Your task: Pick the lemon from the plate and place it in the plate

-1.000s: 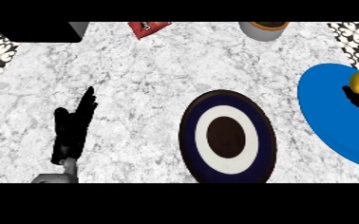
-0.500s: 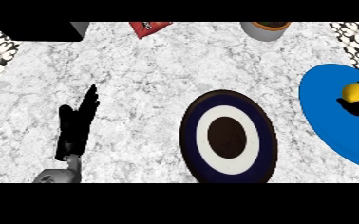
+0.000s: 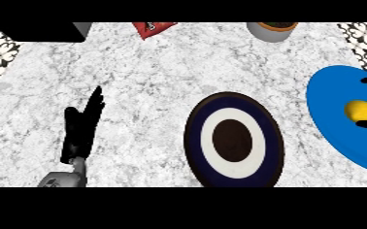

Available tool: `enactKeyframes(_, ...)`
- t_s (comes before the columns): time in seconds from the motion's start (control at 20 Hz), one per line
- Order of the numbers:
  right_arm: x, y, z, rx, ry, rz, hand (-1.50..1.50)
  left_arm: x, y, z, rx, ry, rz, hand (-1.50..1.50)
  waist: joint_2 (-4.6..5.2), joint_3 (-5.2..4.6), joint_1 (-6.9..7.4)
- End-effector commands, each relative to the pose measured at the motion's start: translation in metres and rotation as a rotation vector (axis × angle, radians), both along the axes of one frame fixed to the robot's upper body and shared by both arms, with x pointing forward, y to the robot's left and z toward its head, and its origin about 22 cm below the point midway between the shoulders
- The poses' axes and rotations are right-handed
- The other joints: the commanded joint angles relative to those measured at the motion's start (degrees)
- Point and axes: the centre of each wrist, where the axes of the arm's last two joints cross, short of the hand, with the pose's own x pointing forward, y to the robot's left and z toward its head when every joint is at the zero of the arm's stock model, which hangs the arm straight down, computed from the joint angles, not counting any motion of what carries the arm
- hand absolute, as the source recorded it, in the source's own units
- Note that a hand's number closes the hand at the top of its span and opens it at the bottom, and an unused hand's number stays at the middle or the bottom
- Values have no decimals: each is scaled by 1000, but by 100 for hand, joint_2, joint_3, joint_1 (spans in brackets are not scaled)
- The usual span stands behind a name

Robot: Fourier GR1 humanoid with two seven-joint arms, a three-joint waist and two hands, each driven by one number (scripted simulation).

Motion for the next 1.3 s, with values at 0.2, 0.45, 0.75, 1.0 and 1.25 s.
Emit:
enactKeyframes(0.2,-3,-19,16,430,-422,41,-150,-3,4,1,-16,16,6,0,-40,8,-100)
enactKeyframes(0.45,-36,-50,9,637,-499,-26,-150,-14,16,-2,16,21,28,0,-33,0,-80)
enactKeyframes(0.75,-60,-71,3,702,-455,11,-150,1,-10,18,-22,6,-3,0,-5,3,-14)
enactKeyframes(1.0,-69,-67,-19,723,-487,73,-150,5,13,10,18,-2,-1,0,5,6,-8)
enactKeyframes(1.25,-69,-57,-38,693,-487,59,-150,4,7,7,2,-8,0,0,15,9,16)
